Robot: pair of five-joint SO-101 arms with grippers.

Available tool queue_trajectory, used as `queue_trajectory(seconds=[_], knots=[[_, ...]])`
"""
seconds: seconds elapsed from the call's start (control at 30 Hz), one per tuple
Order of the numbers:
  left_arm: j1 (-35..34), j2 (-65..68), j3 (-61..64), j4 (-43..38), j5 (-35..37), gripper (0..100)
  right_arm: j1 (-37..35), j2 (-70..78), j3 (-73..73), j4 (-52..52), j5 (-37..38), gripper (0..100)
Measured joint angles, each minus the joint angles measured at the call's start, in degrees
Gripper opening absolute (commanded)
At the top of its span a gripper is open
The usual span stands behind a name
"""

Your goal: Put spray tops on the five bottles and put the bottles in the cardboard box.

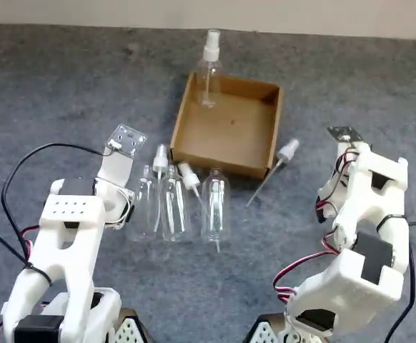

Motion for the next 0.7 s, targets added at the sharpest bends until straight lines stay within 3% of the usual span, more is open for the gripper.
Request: queue_trajectory(seconds=[0.17,0.37,0.53,0.7], knots=[[0.0,0.0,0.0,0.0,0.2,0,0.0,-1.4,-2.1,0.7,-0.8,0.8],[0.0,-1.5,-0.2,0.0,0.6,0,-4.0,-12.7,-6.2,7.6,-4.0,0.5],[0.0,-8.9,-4.1,0.0,6.9,0,-12.6,-27.2,-6.6,9.1,-8.6,0.5],[0.0,-22.9,-7.4,0.0,11.1,0,-26.7,-40.3,-5.6,8.4,-12.8,0.5]])
